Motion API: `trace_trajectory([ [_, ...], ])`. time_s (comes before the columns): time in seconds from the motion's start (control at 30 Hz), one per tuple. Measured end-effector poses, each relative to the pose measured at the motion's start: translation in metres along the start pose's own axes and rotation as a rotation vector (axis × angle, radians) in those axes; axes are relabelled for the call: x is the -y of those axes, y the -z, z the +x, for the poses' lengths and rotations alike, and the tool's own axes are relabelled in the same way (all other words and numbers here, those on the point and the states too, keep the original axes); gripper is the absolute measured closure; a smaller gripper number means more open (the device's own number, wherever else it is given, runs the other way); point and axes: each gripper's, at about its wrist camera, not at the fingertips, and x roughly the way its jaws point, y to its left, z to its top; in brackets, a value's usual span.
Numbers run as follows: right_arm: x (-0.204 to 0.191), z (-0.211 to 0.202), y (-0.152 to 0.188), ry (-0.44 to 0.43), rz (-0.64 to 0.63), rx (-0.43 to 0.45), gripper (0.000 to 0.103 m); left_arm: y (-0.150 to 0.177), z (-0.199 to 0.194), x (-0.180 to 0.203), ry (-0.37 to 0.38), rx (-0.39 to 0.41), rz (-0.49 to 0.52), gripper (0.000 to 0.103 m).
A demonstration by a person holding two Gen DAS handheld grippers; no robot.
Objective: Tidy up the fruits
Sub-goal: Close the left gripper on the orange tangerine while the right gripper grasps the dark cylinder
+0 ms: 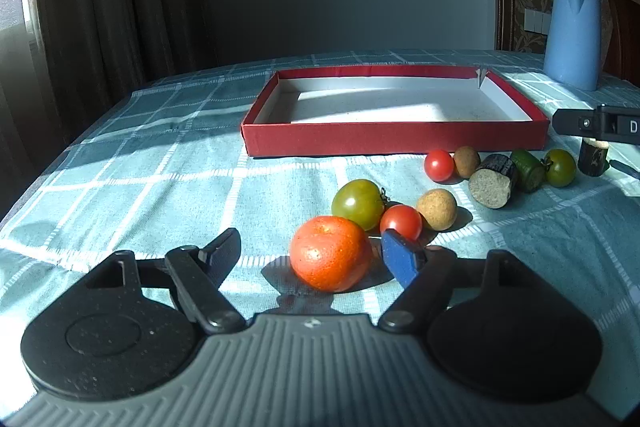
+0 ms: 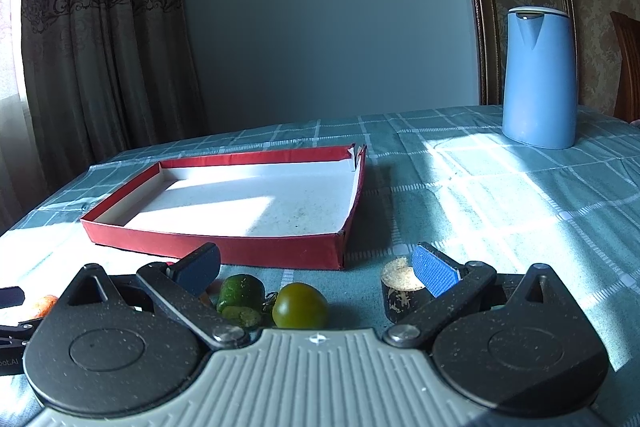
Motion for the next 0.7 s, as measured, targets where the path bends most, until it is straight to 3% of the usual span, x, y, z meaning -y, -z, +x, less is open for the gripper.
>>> trace_trajectory([
  [0.07, 0.0, 0.001, 0.001, 0.01, -0.006, -0.001, 0.0, 0.0, 0.003, 0.003, 0.012, -0.021, 0.012, 0.042],
  [0.13, -0.002, 0.002, 0.001, 0.023, -0.021, -0.006, 0.0, 0.0, 0.008, 0.005, 0.03, -0.047, 0.022, 0.061],
  [0.3, 0.002, -0.008, 0.0, 0.066, -0.066, 0.045, 0.0, 0.001, 0.008, 0.003, 0.052, -0.04, 0.019, 0.062],
  [0.47, 0.043, -0.038, 0.002, 0.103, -0.087, 0.101, 0.0, 0.001, 0.008, -0.008, 0.09, -0.038, -0.045, 0.063],
  [0.7, 0.11, -0.04, 0.008, 0.096, -0.021, -0.028, 0.0, 0.0, 0.008, -0.017, 0.109, -0.039, -0.107, 0.063],
])
